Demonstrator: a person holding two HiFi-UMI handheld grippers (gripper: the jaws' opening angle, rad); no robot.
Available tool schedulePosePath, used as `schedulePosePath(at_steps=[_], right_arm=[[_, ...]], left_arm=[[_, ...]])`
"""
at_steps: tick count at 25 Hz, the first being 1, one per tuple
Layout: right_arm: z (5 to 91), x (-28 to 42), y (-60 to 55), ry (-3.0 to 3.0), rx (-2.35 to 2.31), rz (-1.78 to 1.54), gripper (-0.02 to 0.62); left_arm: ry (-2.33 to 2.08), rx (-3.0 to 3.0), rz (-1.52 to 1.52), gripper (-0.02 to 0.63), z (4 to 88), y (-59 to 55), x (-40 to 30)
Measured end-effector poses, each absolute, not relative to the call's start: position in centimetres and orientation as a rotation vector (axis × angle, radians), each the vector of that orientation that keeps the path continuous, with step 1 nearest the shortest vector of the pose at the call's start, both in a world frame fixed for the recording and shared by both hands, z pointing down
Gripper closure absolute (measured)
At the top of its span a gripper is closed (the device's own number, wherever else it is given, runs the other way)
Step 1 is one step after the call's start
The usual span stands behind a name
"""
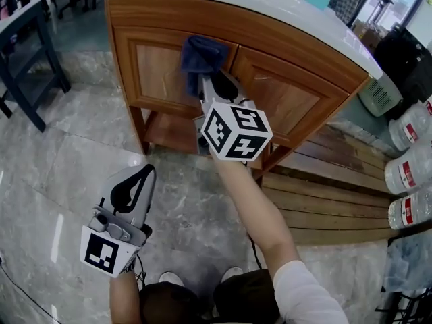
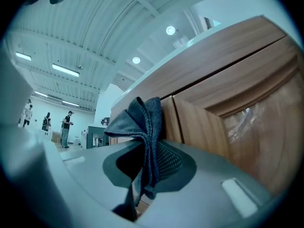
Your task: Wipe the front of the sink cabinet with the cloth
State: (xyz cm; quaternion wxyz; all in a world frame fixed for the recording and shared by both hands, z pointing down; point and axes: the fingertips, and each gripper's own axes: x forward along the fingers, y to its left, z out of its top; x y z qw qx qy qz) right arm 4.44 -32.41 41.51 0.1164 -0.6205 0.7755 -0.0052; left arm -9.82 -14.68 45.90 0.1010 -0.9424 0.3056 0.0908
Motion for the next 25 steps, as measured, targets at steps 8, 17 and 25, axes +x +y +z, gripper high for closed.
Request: schedulePosePath(at_steps=[8, 17, 25], right_arm=[[41.9, 8.9, -29.7, 2.196, -1.913, 0.077, 0.529], [42.0, 13.7, -27.5, 2.102, -2.04, 0.15, 0.528], [42.6, 19.6, -24.9, 2.075, -2.224, 0.276, 0.528]], left_arm=[[0.838, -2.8, 0.208, 0.601, 46.8, -14.3, -8.0], [0.842, -2.82, 0.204, 0.603, 47.3, -14.4, -8.0], [0.805, -2.806, 0.196, 0.603, 47.0, -14.2, -7.6]])
